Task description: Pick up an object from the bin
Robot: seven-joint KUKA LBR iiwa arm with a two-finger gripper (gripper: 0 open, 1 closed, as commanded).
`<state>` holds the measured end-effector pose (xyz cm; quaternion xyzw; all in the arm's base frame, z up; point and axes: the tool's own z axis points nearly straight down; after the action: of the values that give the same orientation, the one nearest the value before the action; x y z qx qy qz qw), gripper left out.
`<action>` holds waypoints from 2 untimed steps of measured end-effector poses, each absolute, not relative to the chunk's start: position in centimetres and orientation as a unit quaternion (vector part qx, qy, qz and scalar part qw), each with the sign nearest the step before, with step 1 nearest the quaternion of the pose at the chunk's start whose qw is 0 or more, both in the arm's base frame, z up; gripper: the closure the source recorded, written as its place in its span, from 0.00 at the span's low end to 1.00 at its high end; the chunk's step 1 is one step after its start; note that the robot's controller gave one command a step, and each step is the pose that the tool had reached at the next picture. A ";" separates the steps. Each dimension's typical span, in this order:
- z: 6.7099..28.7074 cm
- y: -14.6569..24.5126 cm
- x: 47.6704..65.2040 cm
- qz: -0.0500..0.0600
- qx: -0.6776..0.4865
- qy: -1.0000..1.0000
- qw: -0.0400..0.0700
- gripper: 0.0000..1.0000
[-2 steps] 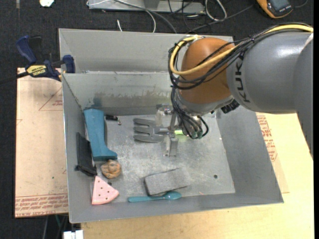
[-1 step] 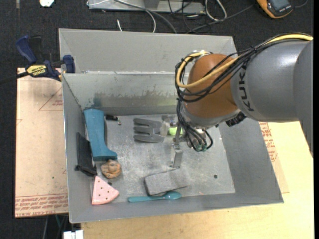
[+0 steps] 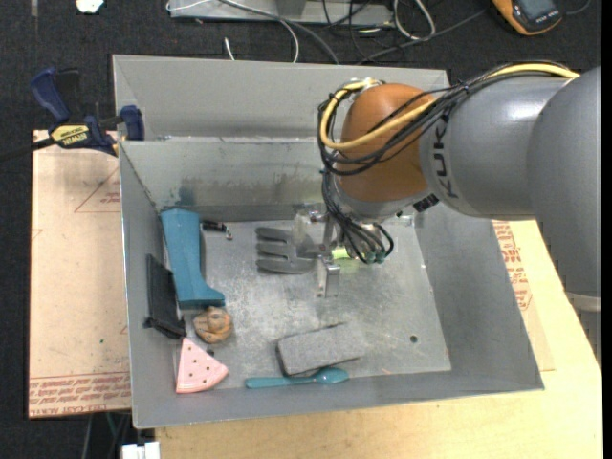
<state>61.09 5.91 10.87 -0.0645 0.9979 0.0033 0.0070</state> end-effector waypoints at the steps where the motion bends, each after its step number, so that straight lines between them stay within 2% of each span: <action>1: 11.4 6.6 62.2 0.003 -0.078 0.997 0.001 0.00; 2: 14.7 5.2 63.8 0.004 -0.004 1.000 0.007 0.00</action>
Offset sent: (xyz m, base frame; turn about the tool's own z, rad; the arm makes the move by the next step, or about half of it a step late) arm 0.0445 -0.0347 0.0488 -0.1257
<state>63.80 5.22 14.74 -0.0039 1.0000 0.0044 0.0069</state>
